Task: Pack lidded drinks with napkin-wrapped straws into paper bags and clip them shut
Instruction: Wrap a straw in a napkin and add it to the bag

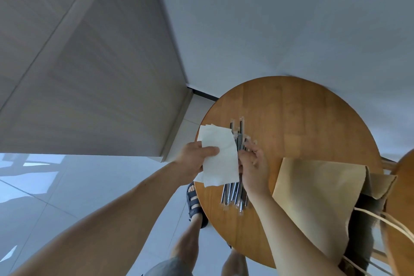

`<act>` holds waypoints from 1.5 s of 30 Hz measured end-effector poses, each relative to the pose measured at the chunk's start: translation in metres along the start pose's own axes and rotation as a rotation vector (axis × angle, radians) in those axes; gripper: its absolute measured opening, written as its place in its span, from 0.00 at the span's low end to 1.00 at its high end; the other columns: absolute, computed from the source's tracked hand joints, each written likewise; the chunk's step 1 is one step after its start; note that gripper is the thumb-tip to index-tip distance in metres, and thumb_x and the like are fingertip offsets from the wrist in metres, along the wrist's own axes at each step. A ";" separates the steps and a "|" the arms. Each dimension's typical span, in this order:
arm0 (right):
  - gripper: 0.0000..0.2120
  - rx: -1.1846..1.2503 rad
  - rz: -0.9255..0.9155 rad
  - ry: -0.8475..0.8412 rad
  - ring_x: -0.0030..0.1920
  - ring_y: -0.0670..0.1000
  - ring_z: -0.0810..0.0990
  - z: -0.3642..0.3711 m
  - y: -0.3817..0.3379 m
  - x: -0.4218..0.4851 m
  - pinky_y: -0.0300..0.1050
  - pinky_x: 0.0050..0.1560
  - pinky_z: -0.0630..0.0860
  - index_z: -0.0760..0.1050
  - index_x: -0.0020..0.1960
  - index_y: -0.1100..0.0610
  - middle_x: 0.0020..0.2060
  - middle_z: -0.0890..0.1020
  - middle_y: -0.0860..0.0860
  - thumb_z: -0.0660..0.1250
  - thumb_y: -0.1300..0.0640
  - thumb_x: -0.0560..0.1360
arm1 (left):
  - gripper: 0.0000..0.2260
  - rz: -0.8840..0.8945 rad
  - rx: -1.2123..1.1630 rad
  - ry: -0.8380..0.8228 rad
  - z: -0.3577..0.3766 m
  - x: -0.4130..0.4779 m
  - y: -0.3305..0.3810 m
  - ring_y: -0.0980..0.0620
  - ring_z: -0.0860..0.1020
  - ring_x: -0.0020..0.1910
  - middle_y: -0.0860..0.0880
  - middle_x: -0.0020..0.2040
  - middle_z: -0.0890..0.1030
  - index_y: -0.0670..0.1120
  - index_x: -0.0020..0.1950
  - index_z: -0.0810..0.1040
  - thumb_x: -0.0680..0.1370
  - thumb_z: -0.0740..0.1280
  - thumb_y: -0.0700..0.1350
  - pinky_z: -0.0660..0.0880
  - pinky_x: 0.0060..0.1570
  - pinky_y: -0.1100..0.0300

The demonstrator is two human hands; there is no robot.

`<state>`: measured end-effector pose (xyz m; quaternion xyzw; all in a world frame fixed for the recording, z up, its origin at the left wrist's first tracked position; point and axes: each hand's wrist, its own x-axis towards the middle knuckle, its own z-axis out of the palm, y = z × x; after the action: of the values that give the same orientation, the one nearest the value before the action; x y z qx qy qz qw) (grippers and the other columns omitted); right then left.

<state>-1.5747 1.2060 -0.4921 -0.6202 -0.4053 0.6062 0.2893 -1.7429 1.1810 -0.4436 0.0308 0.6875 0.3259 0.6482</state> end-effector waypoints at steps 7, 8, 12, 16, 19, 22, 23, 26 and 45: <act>0.14 -0.939 0.195 0.104 0.44 0.52 0.80 -0.033 0.053 0.015 0.41 0.41 0.66 0.74 0.61 0.55 0.48 0.83 0.52 0.66 0.54 0.77 | 0.06 0.129 0.232 0.107 0.008 0.003 -0.006 0.45 0.81 0.51 0.46 0.55 0.82 0.47 0.56 0.78 0.80 0.67 0.45 0.79 0.56 0.47; 0.13 -0.979 0.214 0.075 0.45 0.53 0.80 -0.034 0.055 0.016 0.42 0.42 0.65 0.73 0.60 0.54 0.48 0.83 0.51 0.66 0.52 0.77 | 0.06 0.138 0.249 0.114 0.008 0.003 -0.007 0.46 0.81 0.51 0.46 0.54 0.82 0.48 0.55 0.78 0.80 0.67 0.45 0.79 0.54 0.49; 0.10 -1.036 0.243 0.039 0.44 0.55 0.83 -0.035 0.063 0.018 0.41 0.41 0.72 0.77 0.55 0.53 0.43 0.83 0.51 0.66 0.53 0.76 | 0.06 0.153 0.292 0.138 0.009 0.002 -0.013 0.49 0.81 0.48 0.47 0.53 0.82 0.47 0.55 0.78 0.79 0.67 0.46 0.79 0.46 0.55; 0.07 -0.987 0.234 0.056 0.35 0.52 0.81 -0.034 0.055 0.013 0.45 0.41 0.80 0.78 0.49 0.55 0.33 0.80 0.48 0.68 0.54 0.73 | 0.06 0.180 0.307 0.151 0.015 -0.002 -0.013 0.54 0.80 0.43 0.50 0.49 0.82 0.48 0.56 0.77 0.80 0.65 0.45 0.75 0.32 0.64; 0.06 -0.850 0.116 0.131 0.29 0.44 0.75 -0.037 0.031 0.001 0.40 0.30 0.73 0.73 0.46 0.51 0.31 0.77 0.43 0.68 0.53 0.72 | 0.10 0.227 0.362 0.175 0.022 -0.011 -0.005 0.51 0.79 0.46 0.48 0.52 0.81 0.47 0.61 0.74 0.80 0.64 0.46 0.73 0.35 0.62; 0.03 -0.504 -0.034 0.132 0.28 0.45 0.76 -0.036 -0.009 -0.017 0.40 0.29 0.73 0.75 0.43 0.54 0.30 0.79 0.48 0.69 0.58 0.71 | 0.08 0.323 0.375 0.171 0.033 -0.028 0.012 0.53 0.79 0.45 0.50 0.51 0.80 0.51 0.60 0.73 0.81 0.62 0.45 0.73 0.37 0.61; 0.04 -0.400 -0.093 0.104 0.28 0.45 0.75 -0.036 -0.025 -0.025 0.38 0.29 0.72 0.76 0.42 0.54 0.30 0.79 0.50 0.70 0.60 0.71 | 0.08 0.362 0.372 0.165 0.038 -0.036 0.020 0.54 0.78 0.45 0.52 0.50 0.80 0.52 0.60 0.72 0.81 0.62 0.45 0.74 0.39 0.60; 0.08 -0.237 -0.240 0.005 0.29 0.43 0.75 -0.041 -0.069 -0.049 0.36 0.32 0.72 0.77 0.40 0.51 0.31 0.80 0.48 0.71 0.63 0.71 | 0.10 0.460 0.340 0.120 0.054 -0.064 0.043 0.53 0.80 0.48 0.56 0.48 0.81 0.56 0.60 0.73 0.81 0.62 0.44 0.78 0.47 0.55; 0.21 -0.204 -0.421 -0.068 0.51 0.41 0.82 -0.158 -0.214 -0.142 0.39 0.49 0.80 0.78 0.57 0.44 0.50 0.83 0.40 0.76 0.40 0.67 | 0.11 0.627 0.168 -0.419 0.126 -0.216 0.068 0.45 0.84 0.51 0.45 0.52 0.85 0.45 0.59 0.81 0.78 0.70 0.47 0.80 0.49 0.53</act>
<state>-1.4428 1.2137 -0.2210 -0.5272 -0.5944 0.5090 0.3312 -1.6198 1.1853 -0.2162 0.3584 0.5216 0.4377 0.6386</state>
